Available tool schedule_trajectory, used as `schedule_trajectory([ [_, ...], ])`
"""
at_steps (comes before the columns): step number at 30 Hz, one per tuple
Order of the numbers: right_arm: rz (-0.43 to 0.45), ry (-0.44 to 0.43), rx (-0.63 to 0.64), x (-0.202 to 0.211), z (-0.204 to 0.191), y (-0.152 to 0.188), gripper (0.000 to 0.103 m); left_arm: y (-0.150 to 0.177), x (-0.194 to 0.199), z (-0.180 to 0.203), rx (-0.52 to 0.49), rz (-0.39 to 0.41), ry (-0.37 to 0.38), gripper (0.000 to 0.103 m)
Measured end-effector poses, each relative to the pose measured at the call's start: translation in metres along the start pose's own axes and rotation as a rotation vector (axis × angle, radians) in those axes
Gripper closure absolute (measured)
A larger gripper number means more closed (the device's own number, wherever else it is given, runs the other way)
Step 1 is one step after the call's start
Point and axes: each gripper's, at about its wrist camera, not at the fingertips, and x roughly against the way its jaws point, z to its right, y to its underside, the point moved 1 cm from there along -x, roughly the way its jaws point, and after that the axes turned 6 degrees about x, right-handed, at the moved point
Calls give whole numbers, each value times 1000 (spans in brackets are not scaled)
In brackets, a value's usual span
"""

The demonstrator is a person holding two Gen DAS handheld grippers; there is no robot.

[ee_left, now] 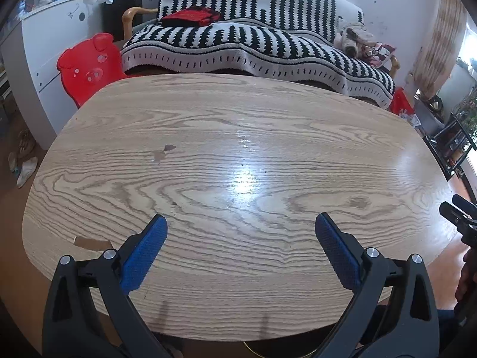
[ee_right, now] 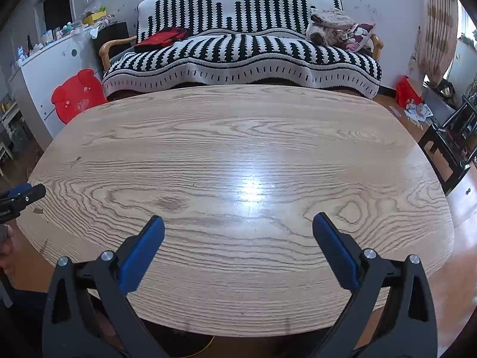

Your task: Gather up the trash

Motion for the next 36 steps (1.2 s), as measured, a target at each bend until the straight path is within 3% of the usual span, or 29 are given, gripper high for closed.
schedule_trajectory([
  [36, 5, -16, -33, 7, 11, -1, 7, 3, 4, 6, -23, 23, -42, 7],
])
